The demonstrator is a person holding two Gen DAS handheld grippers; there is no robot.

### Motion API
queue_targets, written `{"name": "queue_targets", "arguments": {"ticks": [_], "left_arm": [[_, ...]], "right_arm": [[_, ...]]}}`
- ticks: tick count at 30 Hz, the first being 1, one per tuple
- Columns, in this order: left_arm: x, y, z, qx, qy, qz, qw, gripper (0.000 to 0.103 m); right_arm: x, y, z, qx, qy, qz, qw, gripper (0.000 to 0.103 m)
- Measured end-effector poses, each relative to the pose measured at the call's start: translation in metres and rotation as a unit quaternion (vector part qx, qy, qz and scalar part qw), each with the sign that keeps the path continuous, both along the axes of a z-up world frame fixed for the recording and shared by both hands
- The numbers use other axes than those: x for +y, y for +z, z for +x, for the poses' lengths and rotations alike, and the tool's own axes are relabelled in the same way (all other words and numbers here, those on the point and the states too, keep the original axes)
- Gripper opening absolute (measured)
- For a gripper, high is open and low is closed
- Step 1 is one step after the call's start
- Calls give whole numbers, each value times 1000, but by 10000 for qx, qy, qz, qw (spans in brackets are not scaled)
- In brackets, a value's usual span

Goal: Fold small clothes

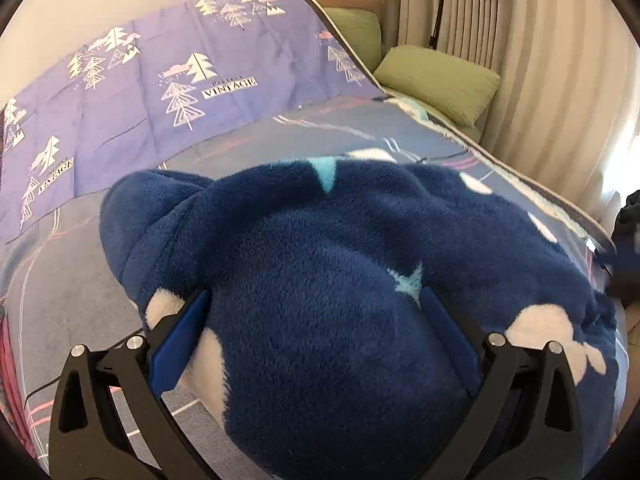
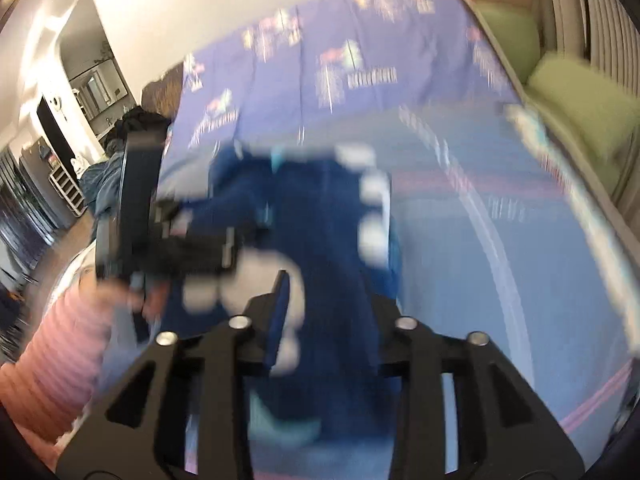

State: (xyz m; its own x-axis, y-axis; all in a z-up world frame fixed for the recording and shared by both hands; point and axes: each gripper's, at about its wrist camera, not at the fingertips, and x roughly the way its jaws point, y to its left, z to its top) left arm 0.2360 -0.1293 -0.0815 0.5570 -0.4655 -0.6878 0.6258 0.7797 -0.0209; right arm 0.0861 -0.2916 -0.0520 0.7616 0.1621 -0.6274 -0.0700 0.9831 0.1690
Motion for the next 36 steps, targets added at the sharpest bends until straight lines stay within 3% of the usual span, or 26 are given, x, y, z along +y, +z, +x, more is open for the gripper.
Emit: {"name": "queue_targets", "arguments": {"ticks": [3, 6, 7, 9, 10, 11, 13, 15, 20, 23, 25, 28, 30, 32, 33, 35, 36], "left_arm": [[9, 18, -6, -150, -31, -200, 9997, 98], [26, 40, 0, -568, 209, -533, 9967, 91], [31, 42, 8, -615, 328, -591, 9958, 79], [29, 21, 37, -269, 584, -296, 9975, 69], [25, -5, 54, 6, 544, -168, 9984, 70], [26, -22, 62, 165, 535, -337, 9979, 72], [30, -26, 67, 316, 598, -596, 9959, 73], [28, -25, 61, 169, 630, -507, 9966, 73], [33, -15, 54, 125, 672, -566, 9961, 73], [43, 11, 43, 86, 617, -730, 9954, 73], [52, 32, 33, -235, 561, -987, 9933, 73], [57, 44, 39, -290, 672, -1106, 9912, 72], [50, 27, 52, -67, 755, -952, 9926, 72], [32, -15, 68, 213, 814, -267, 9961, 76], [30, -32, 71, 211, 834, -339, 9957, 78], [34, -35, 77, 413, 989, -697, 9918, 79], [28, -31, 75, 325, 1035, -524, 9927, 79]], "right_arm": [[13, 16, 41, -243, 336, -203, 9989, 36], [12, -2, 94, 256, 393, 163, 9988, 25], [12, -13, 108, 485, 382, 212, 9979, 22], [14, -51, 143, 1057, 273, -20, 9940, 22], [12, -66, 153, 1070, 239, -117, 9939, 22], [8, -68, 156, 1117, 188, 24, 9936, 22], [4, -65, 157, 1153, 103, 197, 9931, 22], [9, -67, 154, 1050, 145, -36, 9944, 22], [8, -62, 145, 890, 259, -2, 9957, 23], [8, -41, 125, 684, 194, -133, 9974, 27], [9, -19, 98, 347, 68, -280, 9990, 35], [8, 0, 63, 107, 227, -3, 9997, 38], [8, -3, 49, 123, 351, 209, 9991, 47], [10, -26, 48, 422, 194, 50, 9989, 50], [8, -48, 53, 576, 97, -4, 9983, 50], [5, -68, 57, 412, 74, 71, 9991, 50], [3, -69, 59, 400, 83, 135, 9991, 50]]}}
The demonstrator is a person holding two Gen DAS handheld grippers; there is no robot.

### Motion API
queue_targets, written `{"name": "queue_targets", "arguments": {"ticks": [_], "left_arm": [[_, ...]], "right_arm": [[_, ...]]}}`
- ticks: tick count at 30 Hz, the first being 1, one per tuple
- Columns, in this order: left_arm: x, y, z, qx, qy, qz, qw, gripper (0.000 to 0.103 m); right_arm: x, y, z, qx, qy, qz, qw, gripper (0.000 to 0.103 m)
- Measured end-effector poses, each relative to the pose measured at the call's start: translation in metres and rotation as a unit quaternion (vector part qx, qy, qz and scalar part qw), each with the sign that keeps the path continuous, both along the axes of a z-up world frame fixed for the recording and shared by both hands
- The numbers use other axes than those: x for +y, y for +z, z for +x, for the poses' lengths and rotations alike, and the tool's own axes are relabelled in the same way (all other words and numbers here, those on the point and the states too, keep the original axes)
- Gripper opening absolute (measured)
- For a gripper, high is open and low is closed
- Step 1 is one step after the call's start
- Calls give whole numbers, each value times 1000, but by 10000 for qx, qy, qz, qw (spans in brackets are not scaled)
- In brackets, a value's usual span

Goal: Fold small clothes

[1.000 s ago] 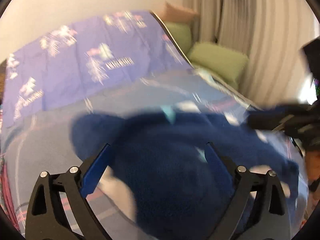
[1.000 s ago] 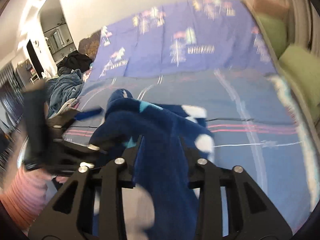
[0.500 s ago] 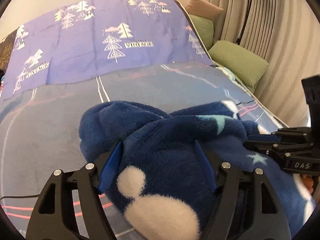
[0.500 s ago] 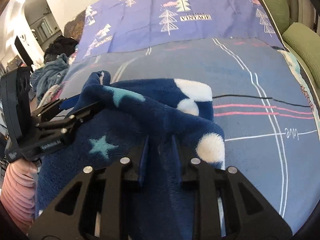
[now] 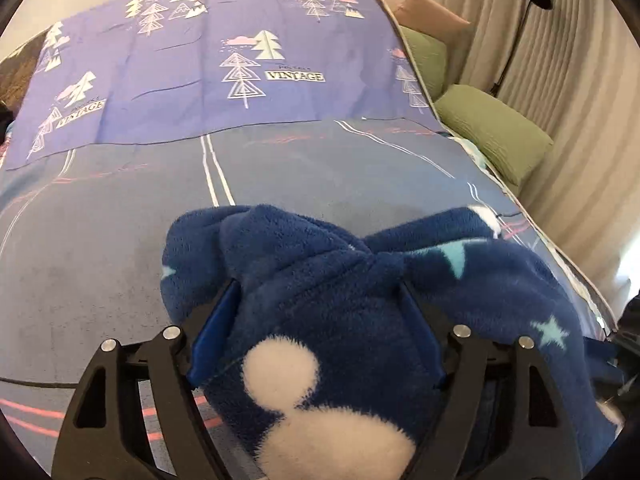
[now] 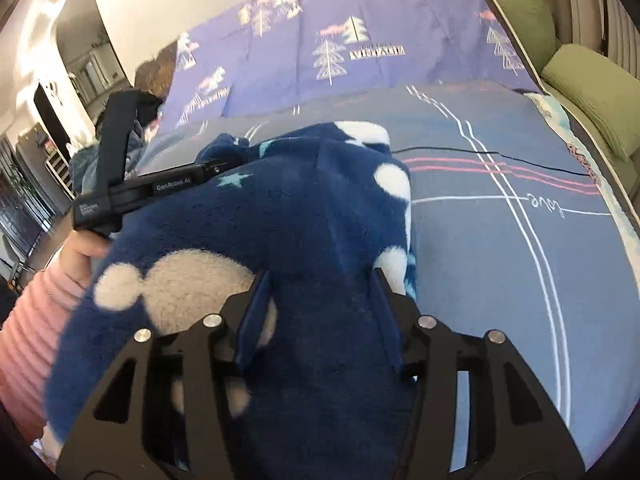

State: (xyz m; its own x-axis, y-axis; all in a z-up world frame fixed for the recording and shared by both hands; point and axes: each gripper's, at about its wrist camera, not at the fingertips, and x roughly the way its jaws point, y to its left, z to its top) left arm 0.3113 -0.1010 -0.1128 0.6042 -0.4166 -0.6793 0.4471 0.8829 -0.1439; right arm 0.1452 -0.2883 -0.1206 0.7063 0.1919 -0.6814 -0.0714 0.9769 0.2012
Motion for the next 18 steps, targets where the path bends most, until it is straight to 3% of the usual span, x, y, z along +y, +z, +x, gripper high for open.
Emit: {"name": "queue_targets", "arguments": {"ticks": [3, 6, 9, 11, 15, 18], "left_arm": [[-4, 16, -9, -147, 115, 377, 9991, 79], [4, 44, -36, -346, 166, 416, 9984, 78], [16, 66, -102, -773, -321, 219, 9963, 79], [15, 68, -142, -976, -668, 301, 9925, 79], [2, 63, -195, -1502, -1176, 651, 9795, 82], [-22, 64, -187, -1549, -1396, 961, 9733, 82]], "right_arm": [[-10, 9, -1, 88, 11, 352, 9993, 50], [-16, 25, -28, -97, -242, 300, 9992, 53], [-16, 38, -73, -451, -301, 218, 9983, 53], [-18, 36, -104, -545, -178, 529, 9970, 55], [1, 22, -163, -712, 644, 898, 9913, 55], [38, 5, -181, -650, 1361, 706, 9860, 59]]}}
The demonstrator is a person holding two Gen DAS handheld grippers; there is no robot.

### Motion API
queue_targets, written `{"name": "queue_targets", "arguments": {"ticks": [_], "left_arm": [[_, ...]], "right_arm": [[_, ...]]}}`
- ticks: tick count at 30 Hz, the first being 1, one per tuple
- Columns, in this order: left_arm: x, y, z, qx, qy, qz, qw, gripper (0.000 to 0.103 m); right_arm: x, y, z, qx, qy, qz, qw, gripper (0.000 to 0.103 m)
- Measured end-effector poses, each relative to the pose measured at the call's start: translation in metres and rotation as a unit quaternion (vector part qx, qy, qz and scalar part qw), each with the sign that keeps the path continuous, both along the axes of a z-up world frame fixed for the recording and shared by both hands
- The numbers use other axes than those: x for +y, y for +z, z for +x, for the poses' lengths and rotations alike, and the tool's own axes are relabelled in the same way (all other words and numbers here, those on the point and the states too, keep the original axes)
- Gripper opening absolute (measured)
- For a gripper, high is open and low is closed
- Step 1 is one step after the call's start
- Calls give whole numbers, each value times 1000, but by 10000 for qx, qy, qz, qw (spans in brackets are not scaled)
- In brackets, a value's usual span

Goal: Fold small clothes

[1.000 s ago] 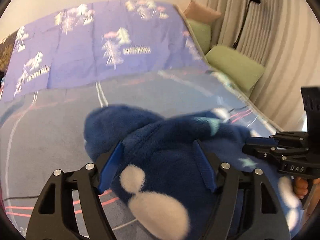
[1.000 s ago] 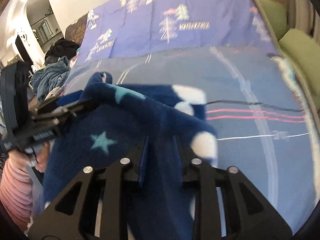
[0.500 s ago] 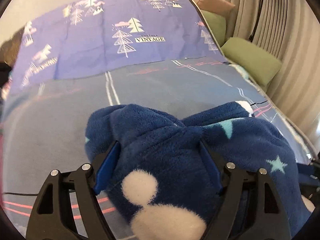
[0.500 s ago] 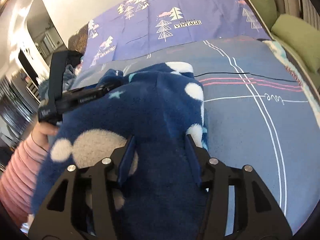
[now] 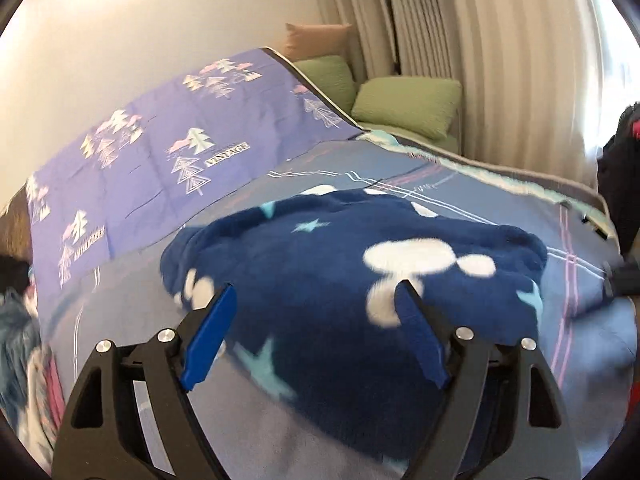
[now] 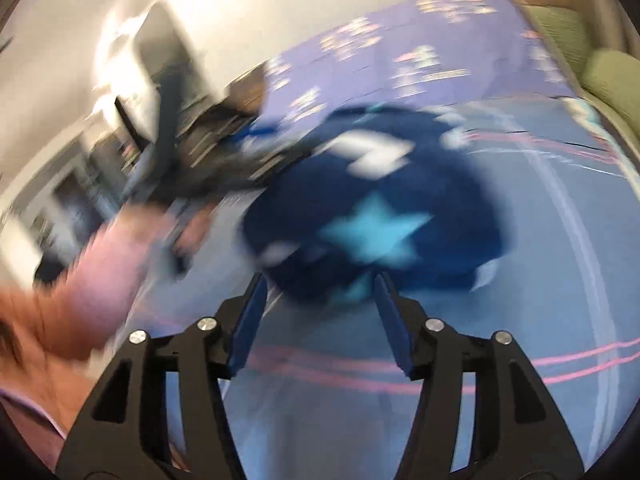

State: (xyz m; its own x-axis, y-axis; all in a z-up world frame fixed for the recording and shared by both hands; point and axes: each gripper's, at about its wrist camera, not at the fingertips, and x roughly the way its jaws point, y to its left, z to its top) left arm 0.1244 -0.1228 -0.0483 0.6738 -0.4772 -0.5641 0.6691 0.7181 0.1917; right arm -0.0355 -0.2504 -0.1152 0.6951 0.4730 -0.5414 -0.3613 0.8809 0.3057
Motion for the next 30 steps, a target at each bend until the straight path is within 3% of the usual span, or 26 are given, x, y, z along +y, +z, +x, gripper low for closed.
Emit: {"name": "queue_targets", "arguments": {"ticks": [3, 5, 7, 9, 11, 13, 14, 17, 20, 23, 26, 27, 29, 30], "left_arm": [[-35, -12, 38, 621, -201, 395, 9971, 85], [-52, -17, 50, 733, -206, 640, 9950, 90], [-64, -19, 54, 708, -256, 863, 9934, 90], [-73, -20, 53, 629, -265, 1071, 9919, 90], [-77, -21, 52, 657, -337, 1125, 9909, 90], [-79, -25, 62, 896, -430, 1086, 9891, 91], [-81, -28, 65, 987, -463, 1108, 9878, 91], [-83, -30, 72, 1154, -654, 1216, 9837, 92], [-81, -32, 72, 1201, -694, 1159, 9835, 93], [-78, -33, 71, 1149, -676, 1067, 9853, 93], [-74, -33, 70, 1125, -679, 952, 9867, 93], [-73, -33, 69, 1112, -673, 933, 9871, 93], [-73, -33, 69, 1086, -677, 931, 9874, 93], [-73, -33, 69, 1086, -674, 927, 9875, 93]], "right_arm": [[31, -9, 8, -85, 144, -332, 9993, 60], [43, -9, 16, -218, 123, -421, 9988, 61], [51, -9, 30, -309, 193, -482, 9982, 73], [55, -14, 49, -110, 143, -486, 9987, 73], [60, -23, 67, 279, 429, -81, 9987, 72], [75, -36, 88, 922, 947, 662, 9890, 76], [85, -42, 97, 1133, 813, 855, 9865, 76], [93, -41, 104, 1100, 770, 926, 9866, 78], [67, -50, 102, 1301, 943, 1568, 9745, 77], [29, -47, 81, 1348, 1005, 2055, 9641, 69], [-23, -38, 53, 1001, 93, 1999, 9746, 65], [-41, -39, 47, 1067, -383, 1858, 9760, 57], [-72, -48, 43, 1343, -1240, 1702, 9683, 49], [-82, -52, 43, 1451, -1469, 1743, 9628, 40]]}}
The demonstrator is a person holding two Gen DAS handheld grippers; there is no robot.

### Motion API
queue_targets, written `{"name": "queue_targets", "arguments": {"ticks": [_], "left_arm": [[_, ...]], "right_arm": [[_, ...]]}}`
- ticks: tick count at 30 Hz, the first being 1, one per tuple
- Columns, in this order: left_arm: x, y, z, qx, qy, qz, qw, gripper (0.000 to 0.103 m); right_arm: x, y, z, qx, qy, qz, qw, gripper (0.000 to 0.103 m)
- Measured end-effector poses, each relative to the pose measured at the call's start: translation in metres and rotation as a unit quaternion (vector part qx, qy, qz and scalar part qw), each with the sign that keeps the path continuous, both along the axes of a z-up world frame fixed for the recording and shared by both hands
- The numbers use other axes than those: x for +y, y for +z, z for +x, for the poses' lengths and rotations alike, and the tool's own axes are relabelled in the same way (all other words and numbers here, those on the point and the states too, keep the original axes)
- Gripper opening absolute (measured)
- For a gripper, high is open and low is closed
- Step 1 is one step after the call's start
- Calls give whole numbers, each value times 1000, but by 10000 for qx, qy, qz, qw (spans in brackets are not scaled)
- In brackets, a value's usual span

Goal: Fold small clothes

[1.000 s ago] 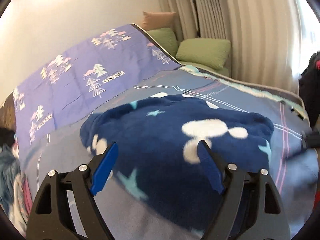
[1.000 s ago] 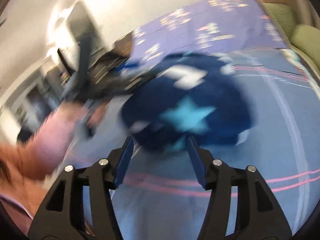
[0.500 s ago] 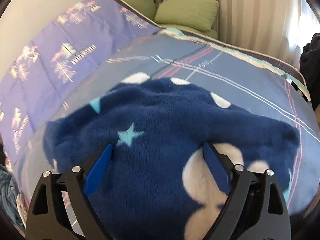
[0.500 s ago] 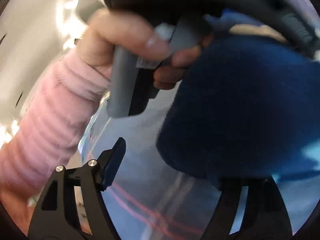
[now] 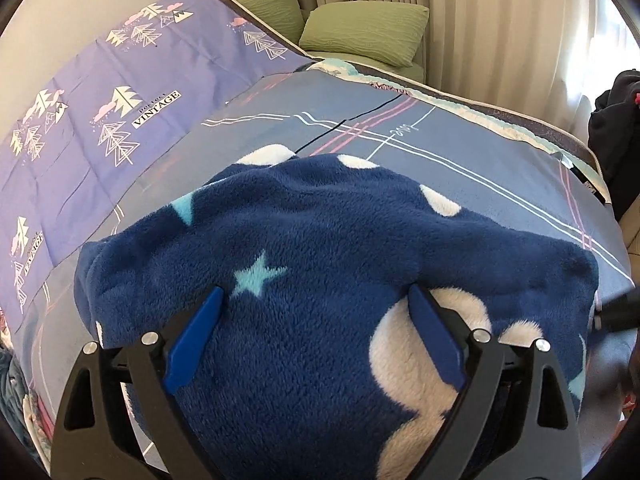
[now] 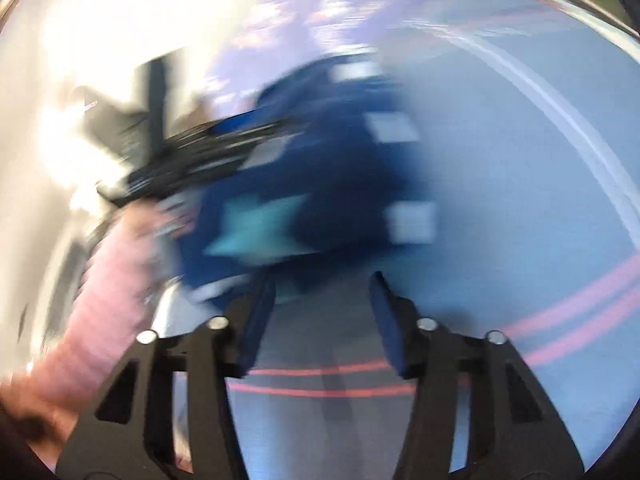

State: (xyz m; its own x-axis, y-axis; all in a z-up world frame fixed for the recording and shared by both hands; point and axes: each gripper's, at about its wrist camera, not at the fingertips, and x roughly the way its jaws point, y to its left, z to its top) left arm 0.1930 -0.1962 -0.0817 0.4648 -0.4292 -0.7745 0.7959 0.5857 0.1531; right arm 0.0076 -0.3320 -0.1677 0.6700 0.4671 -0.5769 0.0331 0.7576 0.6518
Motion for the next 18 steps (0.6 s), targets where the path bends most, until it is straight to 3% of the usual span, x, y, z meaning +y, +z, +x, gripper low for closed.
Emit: {"name": "queue_targets", "arguments": {"ticks": [2, 4, 6, 8, 9, 10, 12, 14, 18], "left_arm": [[0, 0, 0, -8, 7, -10, 10000, 93], [2, 0, -1, -50, 26, -48, 10000, 93], [4, 1, -2, -81, 41, -99, 9999, 93], [7, 1, -2, -77, 61, -167, 9998, 93], [8, 1, -2, -81, 62, -179, 9998, 93], [8, 0, -3, -116, 73, -182, 9997, 93], [9, -1, -4, -147, 99, -233, 9996, 94], [7, -5, -7, -245, 91, -263, 9993, 94], [8, -5, -6, -218, 95, -320, 9992, 94]], "right_arm": [[-11, -8, 4, 85, -165, 320, 9993, 38], [-13, -8, 15, 31, -249, 575, 9980, 54], [-8, -3, 31, -7, -182, 455, 9988, 59], [-9, 1, 42, 92, -315, -47, 9995, 24], [-13, 3, 51, 250, -482, -271, 9982, 19], [-23, 6, 49, 203, -610, -161, 9978, 18], [-30, 8, 42, 82, -710, -476, 9963, 17], [-38, 0, 41, 106, -530, -320, 9980, 18], [-18, 23, 19, -27, -749, -1212, 9898, 37]]}}
